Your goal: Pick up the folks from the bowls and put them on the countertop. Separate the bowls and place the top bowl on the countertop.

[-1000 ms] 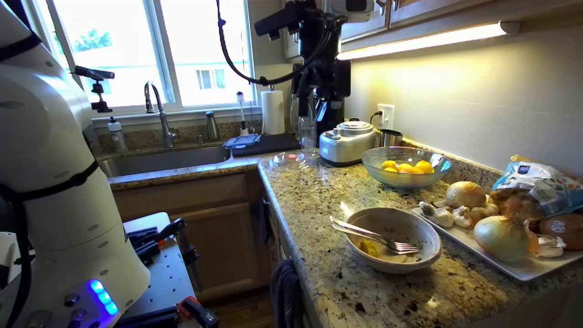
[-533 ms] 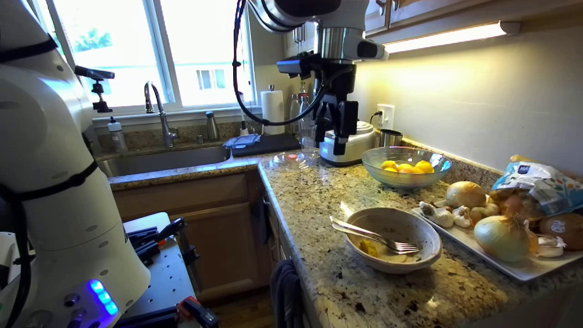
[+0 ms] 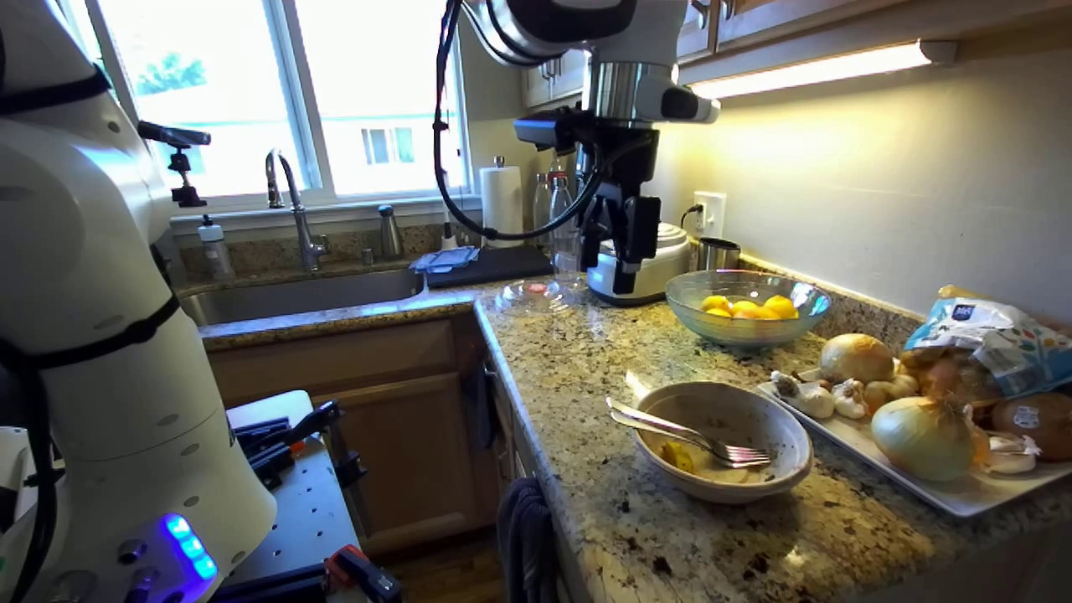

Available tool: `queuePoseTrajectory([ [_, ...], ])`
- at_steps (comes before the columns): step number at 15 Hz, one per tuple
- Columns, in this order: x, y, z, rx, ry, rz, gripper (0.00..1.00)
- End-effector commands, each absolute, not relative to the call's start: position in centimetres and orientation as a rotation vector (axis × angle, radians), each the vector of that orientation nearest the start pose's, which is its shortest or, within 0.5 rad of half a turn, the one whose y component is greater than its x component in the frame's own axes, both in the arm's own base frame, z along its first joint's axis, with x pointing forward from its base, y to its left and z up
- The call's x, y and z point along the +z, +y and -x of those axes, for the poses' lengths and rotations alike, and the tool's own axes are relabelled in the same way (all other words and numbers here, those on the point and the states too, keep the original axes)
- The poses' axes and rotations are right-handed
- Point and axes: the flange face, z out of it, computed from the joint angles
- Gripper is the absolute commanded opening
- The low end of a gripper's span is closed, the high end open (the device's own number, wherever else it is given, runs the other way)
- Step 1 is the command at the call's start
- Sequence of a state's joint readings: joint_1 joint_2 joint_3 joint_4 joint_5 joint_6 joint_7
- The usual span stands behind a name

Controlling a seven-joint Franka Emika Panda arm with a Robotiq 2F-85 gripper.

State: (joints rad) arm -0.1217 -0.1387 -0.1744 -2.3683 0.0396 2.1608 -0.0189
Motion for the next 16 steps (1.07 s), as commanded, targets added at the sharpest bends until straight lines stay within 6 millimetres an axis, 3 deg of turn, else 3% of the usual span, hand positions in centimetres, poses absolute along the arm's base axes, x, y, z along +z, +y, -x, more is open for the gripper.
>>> queuePoseTrajectory([
  [1,33.9,-14.5,-46.5,0.110,0.661,2.917,1.00],
  [7,28.1,-16.8,-48.6,0.053,0.913,2.794,1.00],
  [16,22.7,-20.2,-50.6,0.106,1.075,2.741,0.99],
])
